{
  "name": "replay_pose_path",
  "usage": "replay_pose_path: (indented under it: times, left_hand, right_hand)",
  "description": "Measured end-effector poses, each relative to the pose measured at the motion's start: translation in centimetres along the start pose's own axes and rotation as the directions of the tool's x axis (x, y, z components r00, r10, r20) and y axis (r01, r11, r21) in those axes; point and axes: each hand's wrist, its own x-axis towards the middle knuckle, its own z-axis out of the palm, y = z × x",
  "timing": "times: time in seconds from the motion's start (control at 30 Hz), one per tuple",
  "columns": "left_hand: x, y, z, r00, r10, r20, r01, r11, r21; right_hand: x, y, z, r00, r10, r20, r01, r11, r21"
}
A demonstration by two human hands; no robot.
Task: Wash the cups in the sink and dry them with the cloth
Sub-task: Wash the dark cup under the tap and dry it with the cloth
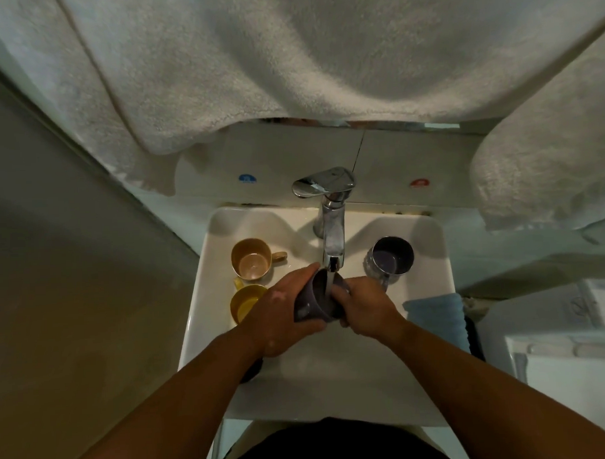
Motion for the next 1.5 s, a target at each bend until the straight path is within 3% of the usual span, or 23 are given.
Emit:
replay_pose_path:
  times: [0.07,0.13,0.23,0.4,0.53,0.57,0.6,0.73,0.77,0.87,0.93,0.97,1.03,1.07,1.13,1.2,1.23,1.27,1.33,1.37,1.4,1.47,1.5]
  left_hand:
    - [0.2,0.4,0.0,0.997,0.054,-0.054,-0.05,0.997,0.062]
    - [0.3,0.3,-0.2,0.987,0.098,-0.129,-0.087,0.992,0.092]
    - [0.6,0.6,-0.6,0.97,0.165,-0.179,-0.148,0.983,0.104]
    - [0.3,0.9,0.1,0.947,0.164,-0.275,-0.138,0.984,0.114]
    - [-0.1,-0.3,-0.3,0.944,0.152,-0.292,-0.107,0.981,0.163]
    - [-0.1,-0.4,-0.3,0.946,0.153,-0.287,-0.108,0.98,0.167]
    - [-0.2,-0.4,-0.2,0.946,0.147,-0.287,-0.101,0.98,0.169]
    - [-0.6,-0.4,0.3,0.952,0.109,-0.286,-0.066,0.986,0.155]
    - [-0.6,-0.3,0.3,0.949,0.111,-0.295,-0.069,0.987,0.146]
    - [-0.4,-0.2,0.1,0.936,0.157,-0.315,-0.114,0.982,0.151]
    - [-0.4,0.0,0.0,0.941,0.153,-0.303,-0.112,0.983,0.147]
    - [-0.4,0.2,0.0,0.938,0.157,-0.308,-0.114,0.982,0.154]
    - [-0.5,0.6,0.2,0.932,0.166,-0.323,-0.114,0.978,0.172]
    - [-0.4,0.3,0.4,0.934,0.161,-0.319,-0.11,0.979,0.171]
    - [-0.4,-0.1,0.4,0.942,0.15,-0.301,-0.105,0.981,0.161]
    - [-0.5,-0.9,0.1,0.952,0.137,-0.274,-0.097,0.983,0.153]
    - [-0.6,-1.1,0.0,0.959,0.126,-0.256,-0.09,0.985,0.15]
    - [-0.7,-1.0,0.0,0.964,0.122,-0.237,-0.089,0.985,0.148]
    - [-0.7,-0.6,0.2,0.969,0.112,-0.219,-0.082,0.986,0.142]
    - [-0.7,-0.6,0.3,0.968,0.114,-0.226,-0.08,0.985,0.151]
    - [-0.7,-0.5,0.1,0.967,0.117,-0.226,-0.083,0.984,0.155]
    - [-0.6,-0.8,-0.5,0.973,0.117,-0.199,-0.09,0.986,0.139]
    - [-0.7,-1.0,-0.7,0.975,0.119,-0.186,-0.094,0.986,0.137]
  right_hand:
    - [-0.6,-0.2,0.3,0.994,0.098,0.042,-0.105,0.964,0.245]
    - [-1.4,-0.5,0.2,0.992,0.045,0.121,-0.086,0.93,0.356]
    - [-1.6,-0.2,-0.5,0.988,-0.061,0.139,0.006,0.93,0.367]
    - [-0.7,0.1,0.5,0.989,-0.109,-0.1,0.123,0.981,0.15]
    - [-1.2,-0.6,1.5,0.998,-0.013,0.058,-0.018,0.864,0.503]
    - [-1.3,-0.8,1.4,0.998,-0.006,0.059,-0.025,0.865,0.501]
    - [-1.3,-0.8,1.2,1.0,-0.005,0.028,-0.009,0.88,0.475]
    - [-0.3,-0.5,0.8,0.995,-0.068,-0.079,0.071,0.997,0.036]
    - [-0.3,-0.5,1.0,0.995,-0.049,-0.083,0.052,0.998,0.026]
    - [-0.9,-0.9,1.2,0.998,-0.031,-0.047,0.041,0.967,0.25]
    - [-0.8,-0.7,0.9,0.996,-0.077,-0.049,0.086,0.976,0.198]
    - [-0.3,-0.5,0.8,0.993,-0.101,-0.054,0.1,0.995,-0.018]
    - [0.3,0.1,0.9,0.987,-0.16,-0.002,0.143,0.891,-0.431]
    - [0.5,0.3,1.2,0.985,-0.171,-0.024,0.14,0.874,-0.466]
    - [0.1,-0.1,1.5,0.99,-0.119,-0.077,0.104,0.978,-0.182]
    - [-0.3,-0.2,1.5,0.998,-0.056,-0.026,0.059,0.99,0.126]
    - [-0.2,-0.2,1.3,0.997,-0.076,0.011,0.075,0.994,0.075]
    - [-0.1,-0.1,1.1,0.994,-0.108,0.023,0.11,0.989,-0.095]
    - [0.8,0.5,1.1,0.981,-0.184,0.054,0.182,0.808,-0.56]
    - [1.0,0.9,1.4,0.975,-0.218,0.044,0.194,0.737,-0.648]
    - [1.0,1.2,1.9,0.974,-0.224,0.022,0.19,0.766,-0.614]
    - [0.4,0.8,2.1,0.981,-0.194,-0.013,0.181,0.938,-0.294]
    - [0.0,0.6,1.9,0.984,-0.18,0.0,0.177,0.966,-0.191]
